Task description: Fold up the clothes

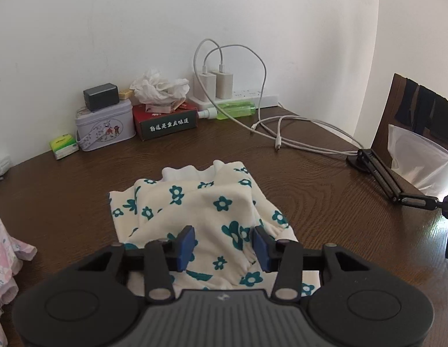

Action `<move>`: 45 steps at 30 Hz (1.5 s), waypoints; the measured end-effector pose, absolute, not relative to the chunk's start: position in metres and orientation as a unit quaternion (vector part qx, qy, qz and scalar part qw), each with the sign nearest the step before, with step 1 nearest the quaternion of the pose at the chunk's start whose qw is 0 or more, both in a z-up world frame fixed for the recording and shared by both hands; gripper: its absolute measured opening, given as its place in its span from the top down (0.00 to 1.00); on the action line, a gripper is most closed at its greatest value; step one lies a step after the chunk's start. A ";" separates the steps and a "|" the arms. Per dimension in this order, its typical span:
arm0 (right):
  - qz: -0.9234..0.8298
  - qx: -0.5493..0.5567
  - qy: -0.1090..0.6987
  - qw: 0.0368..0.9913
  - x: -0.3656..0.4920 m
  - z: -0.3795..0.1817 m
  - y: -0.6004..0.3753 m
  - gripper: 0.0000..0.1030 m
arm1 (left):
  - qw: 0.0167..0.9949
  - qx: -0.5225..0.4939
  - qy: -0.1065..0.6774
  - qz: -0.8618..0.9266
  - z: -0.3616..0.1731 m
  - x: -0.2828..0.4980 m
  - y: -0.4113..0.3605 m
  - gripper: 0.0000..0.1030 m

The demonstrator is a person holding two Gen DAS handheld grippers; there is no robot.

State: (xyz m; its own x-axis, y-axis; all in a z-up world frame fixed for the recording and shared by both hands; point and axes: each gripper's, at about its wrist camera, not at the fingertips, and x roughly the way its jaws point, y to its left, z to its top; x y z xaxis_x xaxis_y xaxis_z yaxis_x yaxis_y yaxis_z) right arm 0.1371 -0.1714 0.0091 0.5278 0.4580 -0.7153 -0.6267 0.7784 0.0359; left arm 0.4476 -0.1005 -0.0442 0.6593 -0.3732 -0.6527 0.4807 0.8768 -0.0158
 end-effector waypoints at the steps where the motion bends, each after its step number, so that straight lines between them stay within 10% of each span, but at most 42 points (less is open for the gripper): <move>1: 0.313 -0.114 0.371 0.867 0.137 0.008 -0.173 0.61 | 0.907 0.075 0.342 -0.234 -0.049 0.451 -0.100 0.58; 13: 0.298 -0.123 0.371 0.871 0.136 0.009 -0.175 0.57 | 0.919 0.012 0.341 -0.198 -0.043 0.468 -0.083 0.57; 21: 0.314 -0.050 0.347 0.882 0.105 0.040 -0.209 0.46 | 0.928 0.045 0.276 -0.247 0.020 0.393 -0.061 0.31; 28: 0.291 -0.064 0.358 0.885 0.103 0.037 -0.214 0.83 | 0.891 0.122 0.321 -0.296 0.015 0.293 -0.065 0.32; 40: 0.312 -0.113 0.353 0.875 0.100 0.033 -0.188 0.77 | 0.837 0.055 0.453 -0.303 -0.026 0.224 -0.040 0.39; 45: 0.292 -0.107 0.321 0.894 0.084 0.047 -0.210 0.57 | 0.845 0.036 0.448 -0.291 -0.030 0.217 -0.039 0.47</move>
State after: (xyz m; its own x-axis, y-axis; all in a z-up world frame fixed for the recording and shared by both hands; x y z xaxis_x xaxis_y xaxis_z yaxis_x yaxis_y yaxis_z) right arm 0.0844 -0.2099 0.0475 0.6229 0.4541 -0.6370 -0.5915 0.8063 -0.0037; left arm 0.2171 -0.0385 -0.0299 0.4294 -0.4588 -0.7779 0.5233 0.8284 -0.1998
